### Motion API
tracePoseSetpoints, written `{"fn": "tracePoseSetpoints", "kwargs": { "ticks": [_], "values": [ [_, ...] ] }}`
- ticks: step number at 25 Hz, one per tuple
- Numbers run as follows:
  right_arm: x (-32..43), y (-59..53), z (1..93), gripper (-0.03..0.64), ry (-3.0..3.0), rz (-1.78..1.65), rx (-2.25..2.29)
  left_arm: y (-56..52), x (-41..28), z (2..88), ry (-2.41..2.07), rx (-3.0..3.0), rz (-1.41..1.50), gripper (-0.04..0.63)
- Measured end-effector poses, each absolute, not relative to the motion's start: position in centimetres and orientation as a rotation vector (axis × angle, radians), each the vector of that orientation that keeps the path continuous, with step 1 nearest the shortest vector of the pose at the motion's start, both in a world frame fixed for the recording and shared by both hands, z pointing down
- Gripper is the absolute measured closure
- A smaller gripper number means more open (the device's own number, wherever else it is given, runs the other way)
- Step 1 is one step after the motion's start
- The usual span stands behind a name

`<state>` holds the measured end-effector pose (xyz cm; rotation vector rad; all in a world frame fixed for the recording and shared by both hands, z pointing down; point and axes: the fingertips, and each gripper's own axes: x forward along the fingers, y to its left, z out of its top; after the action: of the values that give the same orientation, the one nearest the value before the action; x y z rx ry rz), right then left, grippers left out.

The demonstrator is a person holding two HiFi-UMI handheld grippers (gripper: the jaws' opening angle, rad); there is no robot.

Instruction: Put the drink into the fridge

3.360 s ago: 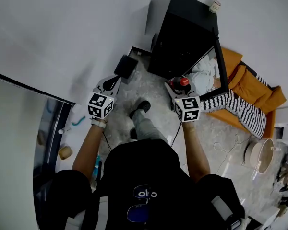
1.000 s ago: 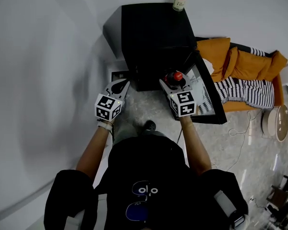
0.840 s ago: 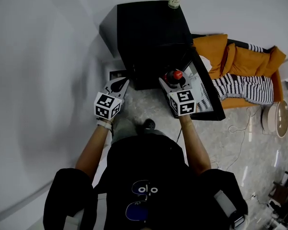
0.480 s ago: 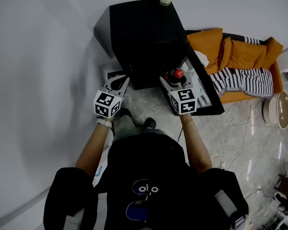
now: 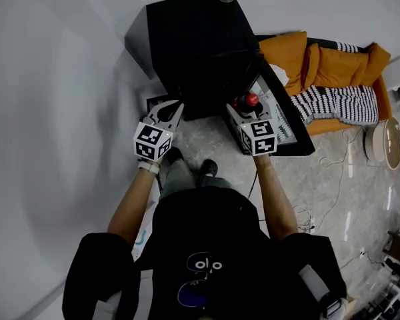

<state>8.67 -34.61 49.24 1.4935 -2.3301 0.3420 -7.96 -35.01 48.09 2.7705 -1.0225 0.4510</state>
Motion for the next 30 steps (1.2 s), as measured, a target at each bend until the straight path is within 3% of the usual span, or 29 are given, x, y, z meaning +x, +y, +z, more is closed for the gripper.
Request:
{"fn": "tracePoseSetpoints", "kwargs": {
  "ticks": [30],
  "values": [
    [6.2, -43.4, 62.9, 0.302, -2.212, 0.417, 1.455, -40.2, -5.4, 56.6, -0.87, 2.814, 0.427, 0.589]
  ]
}}
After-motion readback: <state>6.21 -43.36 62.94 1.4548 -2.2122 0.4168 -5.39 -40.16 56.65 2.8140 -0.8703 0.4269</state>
